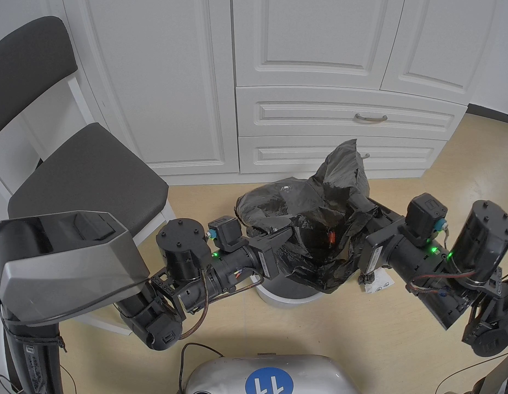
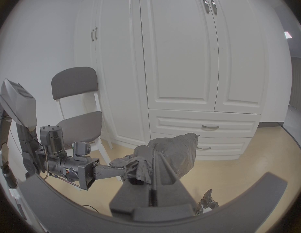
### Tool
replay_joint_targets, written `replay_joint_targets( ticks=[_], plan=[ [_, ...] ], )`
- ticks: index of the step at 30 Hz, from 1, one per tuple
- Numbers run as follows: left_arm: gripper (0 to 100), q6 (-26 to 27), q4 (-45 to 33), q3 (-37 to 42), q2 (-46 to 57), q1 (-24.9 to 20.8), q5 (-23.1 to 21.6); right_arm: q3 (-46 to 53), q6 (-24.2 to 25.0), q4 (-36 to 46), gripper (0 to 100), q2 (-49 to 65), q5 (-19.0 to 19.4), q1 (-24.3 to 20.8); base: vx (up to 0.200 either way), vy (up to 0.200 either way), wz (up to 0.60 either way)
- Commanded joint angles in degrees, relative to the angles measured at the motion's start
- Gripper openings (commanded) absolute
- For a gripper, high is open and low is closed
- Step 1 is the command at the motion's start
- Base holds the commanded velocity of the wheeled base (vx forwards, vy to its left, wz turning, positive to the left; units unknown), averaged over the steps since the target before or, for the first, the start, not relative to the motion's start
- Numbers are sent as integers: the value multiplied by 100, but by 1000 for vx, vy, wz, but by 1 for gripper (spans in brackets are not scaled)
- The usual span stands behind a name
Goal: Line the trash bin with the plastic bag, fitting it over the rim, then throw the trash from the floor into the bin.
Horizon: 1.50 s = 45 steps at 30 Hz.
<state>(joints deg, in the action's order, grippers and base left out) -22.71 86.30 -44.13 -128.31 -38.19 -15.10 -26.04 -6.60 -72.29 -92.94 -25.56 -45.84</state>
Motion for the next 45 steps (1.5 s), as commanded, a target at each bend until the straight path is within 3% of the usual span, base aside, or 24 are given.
replay_joint_targets(
  ticks=[1,4,11,14,17,27,31,37,45],
  plan=[
    [0,-58,-219,71,517,-294,227,-147,18,505,0,839,-19,-83,0,0,0],
    [0,-392,-386,45,719,-443,298,-296,132,1235,0,1261,-72,-180,0,0,0],
    [0,-392,-570,-25,763,-461,324,-384,167,1709,0,1692,-133,-189,0,0,0],
    [0,-410,-676,133,1018,-602,368,-551,167,2360,0,2061,-362,-321,0,0,0],
    [0,-401,-693,291,1194,-769,561,-630,185,2817,0,2324,-370,-444,0,0,0],
    [0,-427,-702,704,1501,-1032,579,-736,220,3696,0,2711,-379,-532,0,0,0],
    [0,-454,-807,686,1396,-971,535,-736,211,4197,0,2799,-370,-532,0,0,0],
    [0,-673,-869,519,948,-742,429,-718,211,4329,0,2773,-379,-523,0,0,0],
    [0,-691,-913,-17,315,-443,60,-736,220,4821,0,2737,-370,-523,0,0,0]
  ],
)
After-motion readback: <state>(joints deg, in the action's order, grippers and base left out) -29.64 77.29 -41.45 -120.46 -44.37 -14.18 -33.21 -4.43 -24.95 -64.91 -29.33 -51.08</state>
